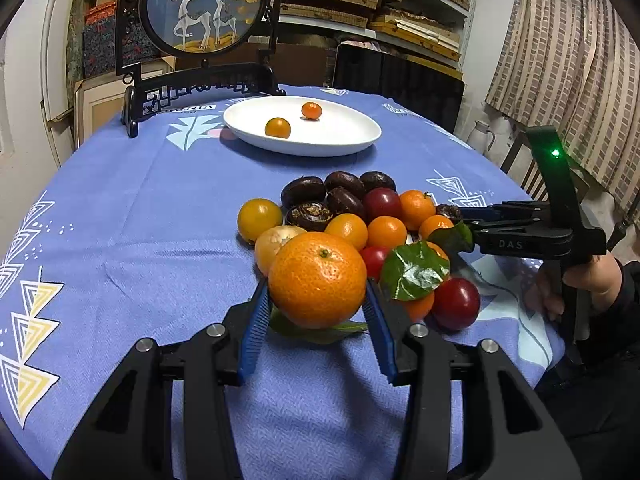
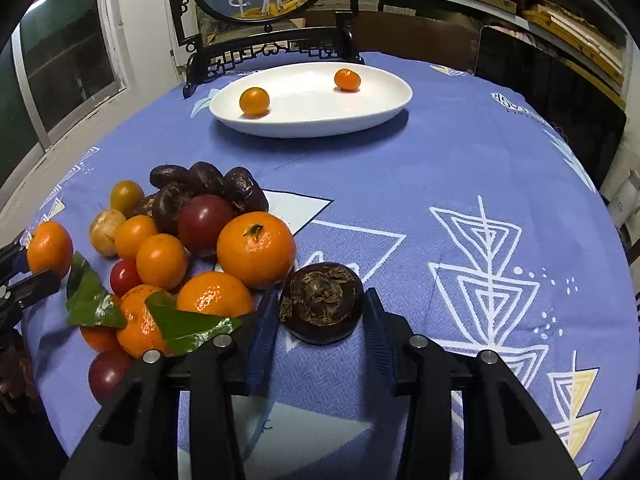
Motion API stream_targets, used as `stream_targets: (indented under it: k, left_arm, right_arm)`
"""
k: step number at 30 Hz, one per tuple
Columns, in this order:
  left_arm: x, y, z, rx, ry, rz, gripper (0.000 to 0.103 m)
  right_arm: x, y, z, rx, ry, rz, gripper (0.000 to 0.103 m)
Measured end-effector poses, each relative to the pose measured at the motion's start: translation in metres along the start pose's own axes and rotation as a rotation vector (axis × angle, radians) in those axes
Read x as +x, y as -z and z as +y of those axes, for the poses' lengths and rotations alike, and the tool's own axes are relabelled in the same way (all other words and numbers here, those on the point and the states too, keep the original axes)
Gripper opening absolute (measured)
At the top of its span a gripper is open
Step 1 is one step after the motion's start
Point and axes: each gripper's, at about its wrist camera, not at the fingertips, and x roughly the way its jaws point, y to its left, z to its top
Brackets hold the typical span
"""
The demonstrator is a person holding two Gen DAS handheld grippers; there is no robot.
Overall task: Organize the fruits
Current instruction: 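Carry both fruits onto the white plate and open both tools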
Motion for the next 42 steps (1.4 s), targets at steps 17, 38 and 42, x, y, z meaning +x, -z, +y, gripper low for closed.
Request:
stream_targets:
  k: [17, 38, 42]
  left_arm:
    - [0.003, -0.067, -0.002, 0.024, 0.084, -0.028, 0.045]
    - [0.212, -0.207, 0.001, 0.09, 0.059, 0.2, 0.046]
    - [0.219, -0.211, 0.005, 0.094, 0.025, 0.184, 0.055]
  right_arm:
    - [-0.061, -0.034, -0.045, 0.101, -0.093, -0.129, 0.044]
    - [0.088, -0.19, -0.061, 0.081, -0.089, -0.074, 0.044]
    - [0.1, -0.2, -0.056, 0.082, -0.064, -0.085, 0.045]
